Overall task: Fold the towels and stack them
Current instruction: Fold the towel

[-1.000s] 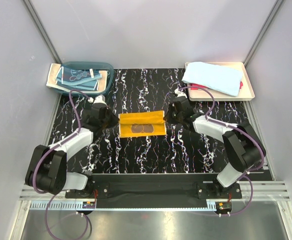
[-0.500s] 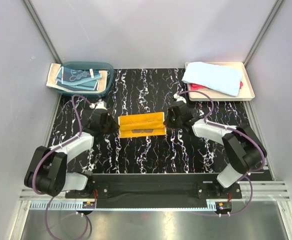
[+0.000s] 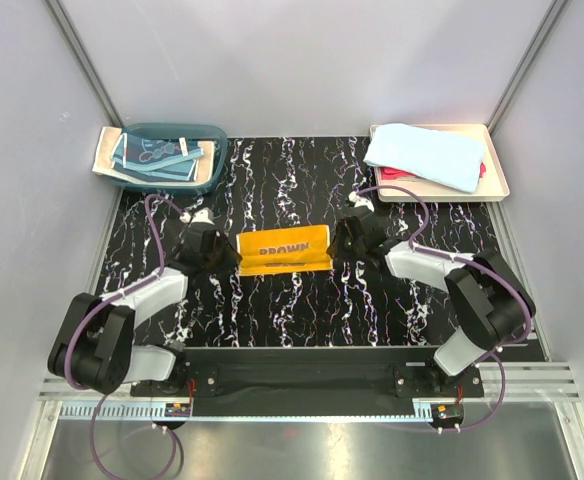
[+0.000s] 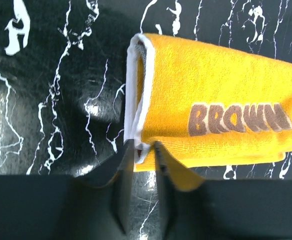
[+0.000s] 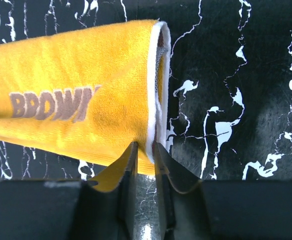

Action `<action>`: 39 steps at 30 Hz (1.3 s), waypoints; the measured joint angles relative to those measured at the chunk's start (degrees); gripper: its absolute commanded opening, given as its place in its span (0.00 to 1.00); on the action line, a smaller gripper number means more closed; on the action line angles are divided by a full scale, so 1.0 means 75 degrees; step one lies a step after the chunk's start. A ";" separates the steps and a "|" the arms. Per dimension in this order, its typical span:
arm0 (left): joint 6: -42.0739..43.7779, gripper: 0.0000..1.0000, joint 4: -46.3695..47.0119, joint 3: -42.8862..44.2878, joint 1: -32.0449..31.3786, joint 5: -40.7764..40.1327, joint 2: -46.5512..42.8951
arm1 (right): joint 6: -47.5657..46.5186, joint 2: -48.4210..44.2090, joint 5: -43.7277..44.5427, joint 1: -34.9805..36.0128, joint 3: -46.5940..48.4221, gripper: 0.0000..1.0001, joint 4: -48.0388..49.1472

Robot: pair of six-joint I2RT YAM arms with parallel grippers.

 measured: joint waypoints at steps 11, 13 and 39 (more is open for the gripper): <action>-0.0012 0.40 -0.0697 0.0085 -0.0009 -0.0015 -0.1000 | 0.0009 -0.0624 0.0131 0.0000 0.0070 0.34 -0.0510; -0.0003 0.40 -0.0793 0.0207 -0.0035 -0.0009 -0.1005 | 0.0009 -0.0624 0.0172 0.0000 0.0140 0.34 -0.0697; -0.0160 0.34 -0.0455 0.0685 -0.0662 0.0009 0.1189 | 0.0315 0.0443 0.0154 0.0093 0.0117 0.40 -0.0833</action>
